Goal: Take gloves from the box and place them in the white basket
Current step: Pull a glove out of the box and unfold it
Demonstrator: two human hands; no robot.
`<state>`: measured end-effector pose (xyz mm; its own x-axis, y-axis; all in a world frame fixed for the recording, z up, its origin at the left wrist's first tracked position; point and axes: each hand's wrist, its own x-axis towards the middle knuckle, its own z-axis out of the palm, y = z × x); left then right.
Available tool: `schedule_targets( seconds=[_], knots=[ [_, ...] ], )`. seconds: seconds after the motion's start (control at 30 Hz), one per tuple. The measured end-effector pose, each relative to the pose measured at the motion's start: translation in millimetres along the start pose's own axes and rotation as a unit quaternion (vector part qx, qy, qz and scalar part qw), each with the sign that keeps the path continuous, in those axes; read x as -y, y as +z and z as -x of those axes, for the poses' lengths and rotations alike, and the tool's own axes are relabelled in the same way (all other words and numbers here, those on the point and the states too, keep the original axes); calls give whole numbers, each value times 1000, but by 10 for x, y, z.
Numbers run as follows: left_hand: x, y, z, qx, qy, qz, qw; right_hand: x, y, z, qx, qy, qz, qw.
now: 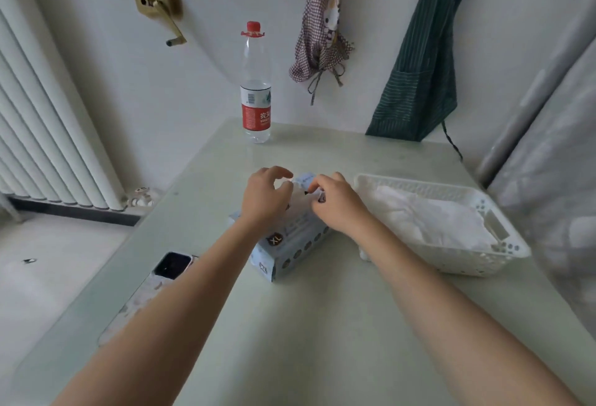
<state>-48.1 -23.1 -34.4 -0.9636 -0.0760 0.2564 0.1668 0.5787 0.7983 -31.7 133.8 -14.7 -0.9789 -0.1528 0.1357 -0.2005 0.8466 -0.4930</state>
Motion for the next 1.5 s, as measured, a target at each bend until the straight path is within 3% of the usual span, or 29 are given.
schedule_targets(
  seconds=[0.37,0.67,0.87,1.03,1.23,1.4,1.5],
  knots=[
    [124,62,89,45,0,21,999,117,256,-38,-45,25,237,970],
    [186,109,77,63,42,-33,997,67,251,6,-133,51,125,982],
    [141,37,67,9,-22,74,997,69,196,-8,-142,74,82,984],
    [126,10,56,-32,-97,162,982,38,181,-16,-102,80,61,990],
    [99,-14,66,-18,-124,189,974,64,148,39,-3,13,67,998],
    [72,-28,98,7,-117,186,975,69,185,53,-47,-31,132,990],
    [71,-28,113,7,-109,178,978,74,147,29,-54,-32,106,992]
  ],
)
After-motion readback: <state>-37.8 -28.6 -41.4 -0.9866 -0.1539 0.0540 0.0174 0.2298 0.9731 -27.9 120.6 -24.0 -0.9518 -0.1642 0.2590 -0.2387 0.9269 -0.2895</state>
